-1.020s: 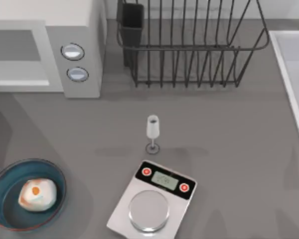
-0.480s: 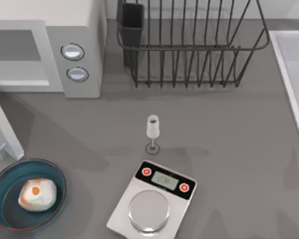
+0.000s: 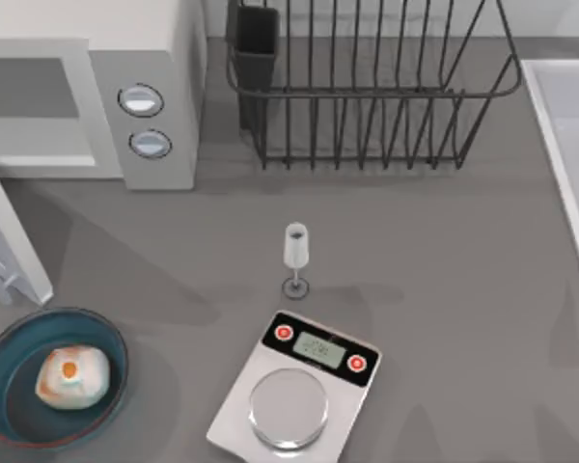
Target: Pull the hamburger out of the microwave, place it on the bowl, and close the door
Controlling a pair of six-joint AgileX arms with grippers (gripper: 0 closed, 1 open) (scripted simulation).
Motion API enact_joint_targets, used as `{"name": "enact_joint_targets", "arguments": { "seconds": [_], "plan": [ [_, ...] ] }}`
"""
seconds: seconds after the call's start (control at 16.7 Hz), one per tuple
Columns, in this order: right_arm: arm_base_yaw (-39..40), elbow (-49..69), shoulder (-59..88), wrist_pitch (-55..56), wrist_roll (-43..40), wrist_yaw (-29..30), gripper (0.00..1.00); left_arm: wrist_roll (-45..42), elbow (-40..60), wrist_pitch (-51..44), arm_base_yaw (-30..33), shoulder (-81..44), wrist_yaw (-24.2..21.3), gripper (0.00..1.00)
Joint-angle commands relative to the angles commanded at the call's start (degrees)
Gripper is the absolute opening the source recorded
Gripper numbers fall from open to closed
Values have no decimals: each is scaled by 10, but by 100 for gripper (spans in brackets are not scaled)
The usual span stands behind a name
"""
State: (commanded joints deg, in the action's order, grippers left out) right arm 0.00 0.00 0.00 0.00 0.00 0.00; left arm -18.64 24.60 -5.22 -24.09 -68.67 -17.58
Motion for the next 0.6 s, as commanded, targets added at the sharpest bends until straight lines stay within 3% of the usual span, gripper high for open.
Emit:
{"name": "enact_joint_targets", "arguments": {
  "seconds": [0.3, 0.6],
  "plan": [
    [0, 0, 0, 0, 0, 0, 100, 111, -36, 6, 156, 59, 97, 0],
    [0, 0, 0, 0, 0, 0, 100, 151, -50, 9, 199, 81, 133, 0]
  ]
}}
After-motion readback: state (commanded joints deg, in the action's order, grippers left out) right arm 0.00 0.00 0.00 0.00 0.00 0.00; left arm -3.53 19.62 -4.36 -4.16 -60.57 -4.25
